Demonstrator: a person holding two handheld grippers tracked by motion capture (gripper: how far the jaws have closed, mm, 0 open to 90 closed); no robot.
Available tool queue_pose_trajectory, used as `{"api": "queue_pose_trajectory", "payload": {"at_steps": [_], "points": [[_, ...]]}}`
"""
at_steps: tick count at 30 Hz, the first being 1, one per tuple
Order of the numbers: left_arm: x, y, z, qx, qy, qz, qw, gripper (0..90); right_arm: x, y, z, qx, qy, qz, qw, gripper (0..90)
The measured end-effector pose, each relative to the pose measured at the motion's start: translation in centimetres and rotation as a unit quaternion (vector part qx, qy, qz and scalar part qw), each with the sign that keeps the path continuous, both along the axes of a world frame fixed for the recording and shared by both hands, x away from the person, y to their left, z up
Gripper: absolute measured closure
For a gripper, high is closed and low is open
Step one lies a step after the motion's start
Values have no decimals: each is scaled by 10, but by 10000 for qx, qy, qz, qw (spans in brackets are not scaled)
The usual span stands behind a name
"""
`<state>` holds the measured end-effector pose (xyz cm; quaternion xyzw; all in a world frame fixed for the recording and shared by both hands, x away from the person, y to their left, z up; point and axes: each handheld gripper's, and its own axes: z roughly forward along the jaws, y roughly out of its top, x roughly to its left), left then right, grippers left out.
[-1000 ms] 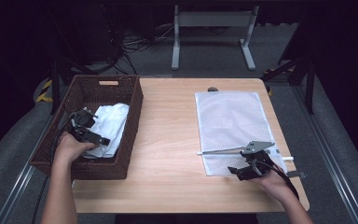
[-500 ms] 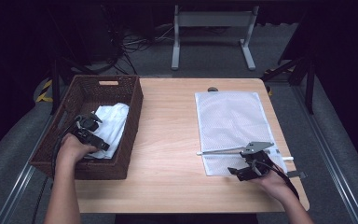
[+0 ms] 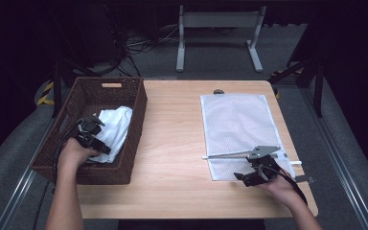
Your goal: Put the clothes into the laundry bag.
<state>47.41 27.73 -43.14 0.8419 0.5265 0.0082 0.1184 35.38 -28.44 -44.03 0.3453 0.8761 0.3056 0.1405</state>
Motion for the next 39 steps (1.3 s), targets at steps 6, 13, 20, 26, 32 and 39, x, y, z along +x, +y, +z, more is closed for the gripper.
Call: {"api": "queue_pose_trajectory", "payload": {"at_steps": [6, 13, 20, 26, 32, 39], "points": [[-1, -1, 5, -157, 103, 157, 9997, 556, 0, 1, -1, -24, -16, 38, 10000, 200], [-1, 1, 12, -325, 81, 223, 9992, 737, 0, 1, 0, -16, -23, 36, 10000, 201], [-4, 5, 26, -508, -159, 352, 9980, 746, 0, 0, 1, -9, -10, 9, 10000, 201], [-7, 6, 40, -558, -372, 370, 9971, 746, 0, -1, 1, -10, -43, 11, 10000, 201], [-13, 10, 56, -639, -617, 433, 9951, 746, 0, -1, 2, 11, -56, 11, 10000, 201], [-23, 19, 81, -890, -908, 489, 9907, 746, 0, -2, 2, 11, -43, -26, 10000, 199]]}}
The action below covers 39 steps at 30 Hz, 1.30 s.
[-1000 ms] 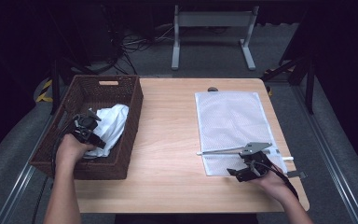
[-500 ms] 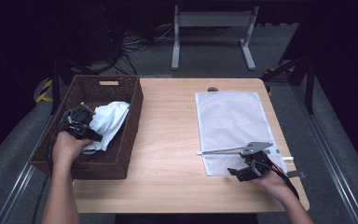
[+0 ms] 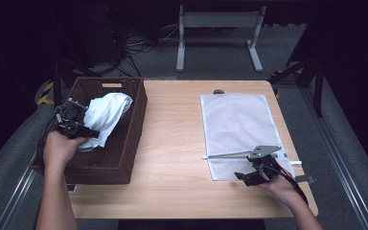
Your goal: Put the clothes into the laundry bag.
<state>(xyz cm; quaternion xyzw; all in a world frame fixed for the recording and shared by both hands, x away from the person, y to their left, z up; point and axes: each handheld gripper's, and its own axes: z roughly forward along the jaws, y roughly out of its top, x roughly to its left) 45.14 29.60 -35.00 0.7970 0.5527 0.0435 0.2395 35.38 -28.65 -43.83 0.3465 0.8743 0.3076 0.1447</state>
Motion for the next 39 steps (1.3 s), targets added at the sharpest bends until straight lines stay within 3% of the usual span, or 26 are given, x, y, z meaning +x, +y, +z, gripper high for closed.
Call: {"api": "queue_pose_trajectory", "payload": {"at_steps": [3, 11, 16, 20, 31, 39], "points": [[-2, 4, 12, -207, -139, -19, 9997, 746, 0, -1, 1, 43, -20, -18, 10000, 198], [-3, -2, 32, -367, -275, -258, 9986, 746, -1, -2, 2, 60, -31, -42, 10000, 197], [-4, -14, 44, -491, -392, -381, 9973, 745, -1, -2, 2, 61, -27, -34, 10000, 196], [-5, -27, 53, -459, -495, -494, 9965, 746, -1, -3, 2, 84, -38, -40, 9999, 196], [-6, -74, 72, -458, -735, -967, 9915, 746, -1, -4, 3, 105, -38, -55, 9999, 195], [-7, -126, 79, -466, -848, -1421, 9851, 746, -1, -5, 4, 107, -55, -61, 9999, 195]]}}
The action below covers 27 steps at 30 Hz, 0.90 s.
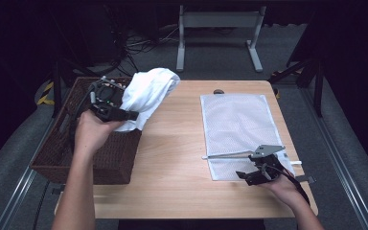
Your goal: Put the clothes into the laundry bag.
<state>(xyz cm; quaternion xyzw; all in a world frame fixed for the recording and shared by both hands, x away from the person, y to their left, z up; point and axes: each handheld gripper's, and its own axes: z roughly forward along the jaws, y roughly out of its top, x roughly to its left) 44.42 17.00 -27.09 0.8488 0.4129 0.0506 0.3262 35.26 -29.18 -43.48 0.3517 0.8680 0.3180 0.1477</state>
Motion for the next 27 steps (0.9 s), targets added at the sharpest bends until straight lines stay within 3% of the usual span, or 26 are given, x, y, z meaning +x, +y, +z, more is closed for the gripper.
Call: {"api": "queue_pose_trajectory", "payload": {"at_steps": [7, 14, 20, 27], "points": [[1, -44, -9, 194, -15, -178, 9997, 745, 0, -3, 1, 33, -22, -7, 10000, 195], [3, -68, -32, 370, 83, -155, 9992, 744, 0, -5, 2, 60, -43, -29, 10000, 195], [5, -95, -69, 648, 243, -96, 9976, 744, 0, -6, 3, 71, -35, -3, 10000, 194], [10, -104, -99, 870, 399, 46, 9954, 743, 0, -7, 2, 68, -47, -8, 10000, 193]]}}
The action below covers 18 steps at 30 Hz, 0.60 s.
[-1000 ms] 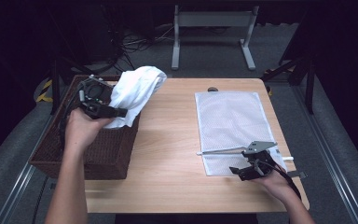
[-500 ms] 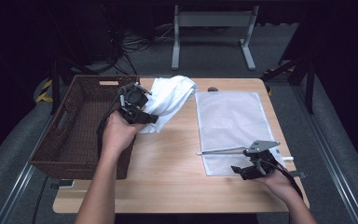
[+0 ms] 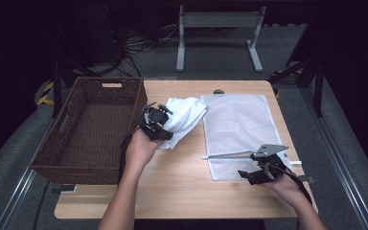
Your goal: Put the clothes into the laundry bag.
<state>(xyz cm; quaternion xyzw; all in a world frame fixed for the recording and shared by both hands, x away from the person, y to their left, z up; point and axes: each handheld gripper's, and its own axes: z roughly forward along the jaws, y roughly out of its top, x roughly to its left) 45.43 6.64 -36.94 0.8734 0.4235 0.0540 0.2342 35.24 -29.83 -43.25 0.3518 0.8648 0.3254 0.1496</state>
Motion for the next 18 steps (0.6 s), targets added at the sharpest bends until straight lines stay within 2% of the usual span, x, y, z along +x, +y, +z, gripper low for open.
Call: {"api": "queue_pose_trajectory", "payload": {"at_steps": [6, 11, 18], "points": [[6, -2, -28, 225, 139, 213, 9994, 742, -1, 1, 0, 2, -28, 40, 10000, 192], [9, 2, -47, 276, 252, 337, 9987, 739, 0, 1, 0, -1, -19, 43, 10000, 191], [11, 2, -58, 325, 365, 321, 9983, 709, 0, 2, -1, -15, -20, 63, 10000, 192]]}}
